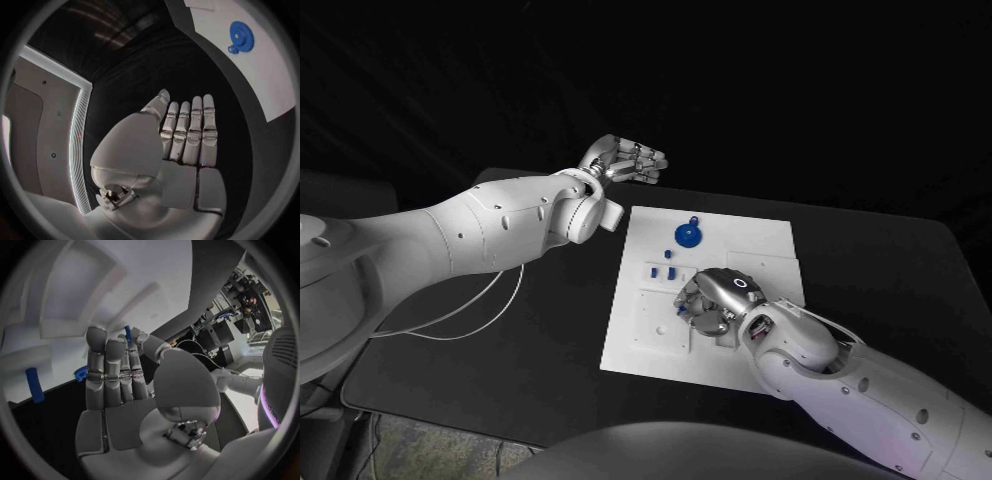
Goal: Assemble the parts on the task board
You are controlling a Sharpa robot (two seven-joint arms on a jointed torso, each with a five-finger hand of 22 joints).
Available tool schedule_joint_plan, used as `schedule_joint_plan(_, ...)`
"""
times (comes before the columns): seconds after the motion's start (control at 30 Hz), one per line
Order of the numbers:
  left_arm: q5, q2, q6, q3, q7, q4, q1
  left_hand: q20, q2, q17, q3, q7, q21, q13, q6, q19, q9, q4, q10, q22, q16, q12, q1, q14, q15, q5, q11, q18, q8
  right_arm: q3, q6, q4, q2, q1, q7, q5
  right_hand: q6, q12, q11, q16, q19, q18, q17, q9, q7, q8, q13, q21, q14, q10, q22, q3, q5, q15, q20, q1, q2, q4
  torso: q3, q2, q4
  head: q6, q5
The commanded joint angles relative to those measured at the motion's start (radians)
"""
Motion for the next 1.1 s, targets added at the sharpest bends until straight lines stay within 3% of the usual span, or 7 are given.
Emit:
schedule_joint_plan(0.03, -0.002, 0.0, 0.014, 0.001, 0.005, 0.003, 0.001, 0.003, 0.006, -0.001, 0.004, 0.001, 0.004, -0.001, 0.001, 0.003, 0.0, 0.0, -0.005, -0.001, -0.004, 0.0, 0.004, -0.007, 0.002, 0.004, 0.001, 0.01, -0.004, -0.003, 0.027, -0.002, 0.001, -0.001, -0.015, -0.035, 0.001, 0.003, -0.005, -0.004, 0.038, 0.018, 0.002, -0.001, 0.001, 0.004, 0.002, -0.003, 0.0, 0.002, -0.001, 0.002, -0.001, 0.0, -0.005, 0.001, 0.013, -0.006, 0.0004, 0.0, 0.0019, -0.002, 0.0)
schedule_joint_plan(0.4, -0.001, -0.003, 0.014, 0.001, 0.004, 0.007, 0.001, 0.003, 0.006, -0.001, 0.005, 0.001, 0.004, -0.001, 0.001, 0.002, 0.0, 0.0, -0.006, -0.003, -0.004, 0.0, 0.003, -0.008, 0.003, 0.004, 0.001, 0.01, -0.004, -0.016, 0.03, -0.012, 0.011, -0.001, -0.023, -0.048, -0.024, 0.002, 0.004, -0.003, 0.034, 0.018, 0.003, -0.009, 0.009, 0.003, 0.0, -0.015, -0.004, -0.026, -0.003, -0.004, 0.004, 0.006, -0.001, 0.001, 0.01, -0.002, -0.0008, 0.0, 0.003, -0.01, 0.001)
schedule_joint_plan(0.53, -0.001, -0.003, 0.009, 0.001, 0.004, 0.006, 0.001, 0.003, 0.006, -0.001, 0.005, 0.001, 0.004, -0.001, 0.001, 0.002, 0.0, 0.0, -0.006, -0.003, -0.004, 0.0, 0.003, -0.008, 0.003, 0.004, 0.001, 0.01, -0.004, -0.021, 0.029, -0.015, 0.012, -0.001, -0.021, -0.043, -0.05, 0.0, 0.014, 0.0, 0.034, 0.022, 0.003, -0.024, 0.016, 0.003, -0.001, -0.018, -0.005, -0.06, -0.002, -0.03, 0.038, 0.015, 0.007, -0.004, -0.006, 0.006, -0.0004, 0.0, 0.0035, -0.016, 0.003)
schedule_joint_plan(0.8, 0.002, -0.004, 0.007, 0.001, 0.003, 0.004, 0.001, 0.003, 0.006, -0.001, 0.005, 0.001, 0.004, -0.001, 0.001, 0.002, 0.0, 0.0, -0.006, -0.003, -0.004, 0.0, 0.003, -0.008, 0.003, 0.004, 0.001, 0.01, -0.004, -0.024, 0.012, -0.016, 0.01, -0.001, -0.015, -0.027, -0.078, -0.001, 0.026, 0.005, 0.039, 0.031, -0.003, -0.048, 0.022, 0.003, -0.002, -0.031, -0.004, -0.097, -0.011, -0.086, 0.049, 0.024, 0.019, -0.004, -0.031, 0.028, 0.0012, 0.0, 0.0019, -0.018, 0.005)
schedule_joint_plan(1.0, 0.005, -0.005, 0.008, 0.001, 0.002, 0.004, 0.001, 0.003, 0.004, -0.001, 0.004, 0.001, 0.005, -0.001, 0.001, 0.003, 0.0, 0.0, -0.007, -0.005, -0.004, 0.0, 0.002, -0.007, 0.003, 0.003, 0.002, 0.01, -0.004, -0.024, -0.013, -0.014, 0.007, -0.001, -0.012, -0.013, -0.11, -0.001, 0.046, 0.002, 0.039, 0.04, -0.01, -0.05, 0.03, 0.002, -0.004, -0.046, -0.004, -0.167, -0.024, -0.1, 0.05, 0.035, 0.027, -0.016, -0.06, 0.034, 0.0017, 0.001, 0.0015, -0.016, 0.005)
schedule_joint_plan(1.07, 0.005, -0.005, 0.008, 0.001, 0.001, 0.004, 0.001, 0.003, 0.004, -0.001, 0.004, 0.001, 0.005, -0.001, 0.001, 0.003, 0.0, 0.0, -0.007, -0.005, -0.004, 0.0, 0.002, -0.007, 0.003, 0.003, 0.002, 0.01, -0.004, -0.024, -0.023, -0.012, 0.005, -0.001, -0.014, -0.007, -0.149, 0.002, 0.058, -0.004, 0.035, 0.051, -0.016, -0.052, 0.024, 0.003, -0.003, -0.083, -0.011, -0.224, -0.046, -0.156, 0.085, 0.044, 0.037, -0.022, -0.086, 0.044, 0.0016, 0.001, 0.0018, -0.016, 0.004)
schedule_joint_plan(1.1, 0.005, -0.005, 0.009, 0.001, 0.001, 0.004, 0.001, 0.003, 0.004, -0.001, 0.004, 0.001, 0.005, -0.001, 0.001, 0.003, 0.0, 0.0, -0.007, -0.005, -0.004, 0.0, 0.002, -0.007, 0.003, 0.003, 0.002, 0.01, -0.004, -0.024, -0.031, -0.01, 0.005, -0.001, -0.017, -0.006, -0.173, 0.004, 0.063, -0.005, 0.036, 0.055, -0.018, -0.053, 0.016, 0.004, -0.003, -0.092, -0.014, -0.242, -0.054, -0.205, 0.096, 0.049, 0.041, -0.011, -0.082, 0.053, 0.0016, 0.001, 0.0018, -0.016, 0.004)
